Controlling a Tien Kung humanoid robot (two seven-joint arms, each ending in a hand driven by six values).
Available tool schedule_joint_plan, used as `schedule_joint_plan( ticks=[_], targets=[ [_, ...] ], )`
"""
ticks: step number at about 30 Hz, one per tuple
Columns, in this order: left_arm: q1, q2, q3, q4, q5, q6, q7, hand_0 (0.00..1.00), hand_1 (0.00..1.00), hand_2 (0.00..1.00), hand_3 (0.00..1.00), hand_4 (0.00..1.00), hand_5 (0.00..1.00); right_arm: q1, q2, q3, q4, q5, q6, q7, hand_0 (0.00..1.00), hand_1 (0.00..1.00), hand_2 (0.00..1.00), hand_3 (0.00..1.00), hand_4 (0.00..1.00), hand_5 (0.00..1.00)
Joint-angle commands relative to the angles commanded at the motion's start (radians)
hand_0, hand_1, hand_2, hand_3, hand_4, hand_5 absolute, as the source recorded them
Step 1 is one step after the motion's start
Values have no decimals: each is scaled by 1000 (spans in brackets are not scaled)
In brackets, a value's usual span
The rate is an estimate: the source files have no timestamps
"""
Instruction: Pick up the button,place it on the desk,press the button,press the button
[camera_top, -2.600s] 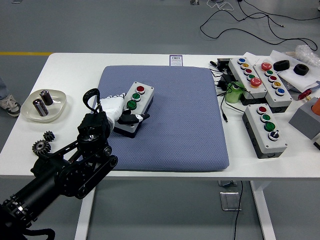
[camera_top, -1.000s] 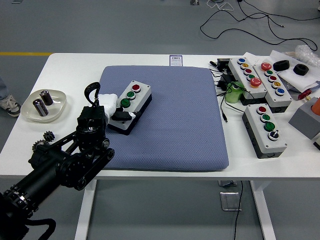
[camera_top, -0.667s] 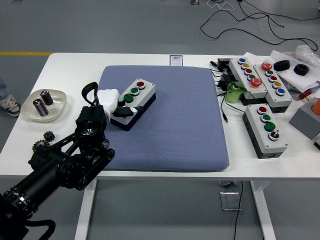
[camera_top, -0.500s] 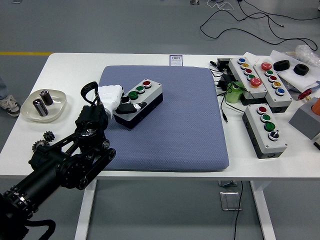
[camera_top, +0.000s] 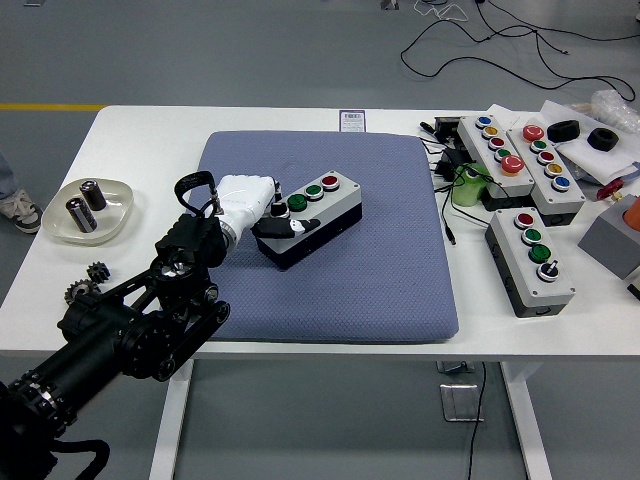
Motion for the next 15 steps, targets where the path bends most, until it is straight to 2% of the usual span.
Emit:
schedule_joint_plan(
  ticks=[3,7,15],
  targets=[
    [-2,0,8,17,0,16,-77,58,69,106,234,2,2,0,1,1,0,-1,0,0,673,650,677,627,309,170],
    [-6,3,24,32,0,38,-152,57,68,106,235,2,2,0,1,1,0,0,-1,-1,673,650,677,627,309,170],
    [-17,43,102,54,0,143,-293,56,68,106,235,2,2,1,3,8,0,-8,0,-1,673,650,677,627,309,170]
  ],
)
